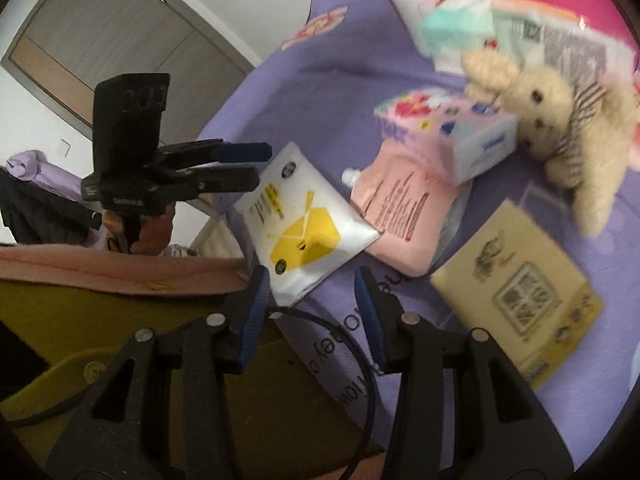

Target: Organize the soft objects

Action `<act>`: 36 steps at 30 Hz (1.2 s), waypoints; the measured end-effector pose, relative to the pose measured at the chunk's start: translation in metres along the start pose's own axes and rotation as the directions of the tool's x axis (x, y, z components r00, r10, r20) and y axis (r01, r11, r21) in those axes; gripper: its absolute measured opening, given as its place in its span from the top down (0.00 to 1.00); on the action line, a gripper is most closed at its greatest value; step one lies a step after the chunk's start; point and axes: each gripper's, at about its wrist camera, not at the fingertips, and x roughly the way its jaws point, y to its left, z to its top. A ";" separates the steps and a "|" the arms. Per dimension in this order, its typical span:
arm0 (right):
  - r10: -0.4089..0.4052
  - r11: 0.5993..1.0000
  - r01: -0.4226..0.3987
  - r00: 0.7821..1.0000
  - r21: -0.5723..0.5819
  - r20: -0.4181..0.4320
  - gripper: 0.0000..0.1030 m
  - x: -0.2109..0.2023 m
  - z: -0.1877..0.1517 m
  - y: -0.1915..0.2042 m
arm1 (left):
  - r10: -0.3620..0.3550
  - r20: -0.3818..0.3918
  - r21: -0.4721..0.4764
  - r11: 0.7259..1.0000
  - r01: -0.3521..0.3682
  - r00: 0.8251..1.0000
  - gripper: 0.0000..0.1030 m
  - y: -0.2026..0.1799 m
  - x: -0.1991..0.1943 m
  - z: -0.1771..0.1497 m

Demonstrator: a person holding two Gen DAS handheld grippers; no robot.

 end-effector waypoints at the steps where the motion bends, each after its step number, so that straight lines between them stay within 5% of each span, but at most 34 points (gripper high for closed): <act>1: -0.007 1.000 0.007 1.000 0.006 -0.008 0.54 0.004 0.000 -0.002 | 0.003 -0.011 0.004 1.000 -0.003 1.000 0.35 -0.001 0.002 -0.001; 5: 0.010 0.999 -0.011 1.000 0.038 0.027 0.60 0.008 0.004 -0.007 | -0.041 -0.014 0.021 0.999 0.041 0.999 0.36 -0.004 0.003 -0.002; 7: 0.003 0.998 -0.005 1.000 0.058 0.026 0.77 0.014 0.007 -0.010 | -0.045 -0.009 0.023 0.999 0.045 0.999 0.36 -0.004 0.003 -0.003; 11: 0.002 0.999 -0.004 0.999 0.049 0.044 0.79 0.015 0.010 -0.009 | -0.057 0.013 -0.003 0.998 0.057 0.998 0.37 -0.001 0.001 -0.003; 16: -0.024 1.000 0.022 0.993 0.018 0.118 0.90 0.005 0.010 -0.002 | -0.064 0.054 -0.029 0.997 0.066 0.996 0.53 0.004 -0.006 0.002; 22: -0.055 0.998 0.058 0.976 -0.005 0.208 0.93 -0.024 0.017 0.000 | -0.105 0.129 0.016 0.994 0.104 0.986 0.57 -0.010 -0.018 0.022; 29: -0.108 0.991 0.130 0.931 -0.040 0.348 0.93 -0.076 0.037 0.004 | -0.146 0.224 0.103 0.987 0.125 0.964 0.57 -0.035 -0.031 0.071; 36: -0.161 0.979 0.202 0.858 -0.032 0.488 0.93 -0.122 0.061 0.005 | -0.140 0.279 0.221 0.972 0.079 0.950 0.57 -0.073 -0.032 0.139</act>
